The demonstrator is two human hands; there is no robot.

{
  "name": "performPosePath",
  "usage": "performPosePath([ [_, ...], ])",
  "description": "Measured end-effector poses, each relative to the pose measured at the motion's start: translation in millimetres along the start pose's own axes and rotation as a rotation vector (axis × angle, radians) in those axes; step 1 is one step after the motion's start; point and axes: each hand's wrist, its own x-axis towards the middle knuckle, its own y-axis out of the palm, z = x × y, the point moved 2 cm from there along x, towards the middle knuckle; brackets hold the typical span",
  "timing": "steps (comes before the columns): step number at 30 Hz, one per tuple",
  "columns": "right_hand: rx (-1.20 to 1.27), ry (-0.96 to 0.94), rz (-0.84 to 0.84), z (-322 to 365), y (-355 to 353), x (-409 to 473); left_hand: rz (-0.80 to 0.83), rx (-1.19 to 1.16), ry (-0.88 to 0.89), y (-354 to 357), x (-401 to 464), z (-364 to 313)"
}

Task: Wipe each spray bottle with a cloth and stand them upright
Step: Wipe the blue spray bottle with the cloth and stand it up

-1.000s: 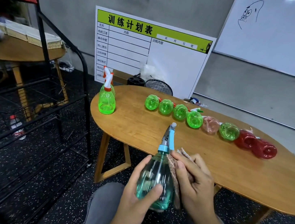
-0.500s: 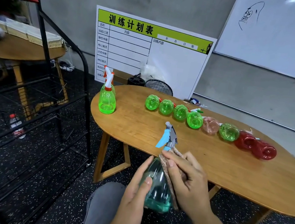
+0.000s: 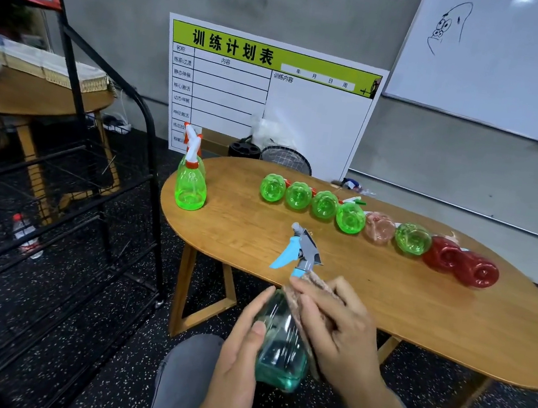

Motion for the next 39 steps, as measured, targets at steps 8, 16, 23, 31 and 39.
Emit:
performPosePath([
  [8,-0.048,-0.304,0.175,22,7,-34,-0.035,-0.079,0.004,-5,2,-4],
  [16,-0.065,-0.174,0.082,10,1,-6,-0.023,-0.074,0.010,-2,2,0],
  [23,0.038,-0.042,0.006,13,10,-12,-0.023,-0.051,0.024,-6,3,0],
  [31,-0.165,-0.454,0.185,20,3,-36,-0.028,-0.106,-0.032,-2,1,-5],
  [39,0.178,0.127,-0.003,-1,6,-1,0.043,-0.077,0.011,1,-6,-12],
])
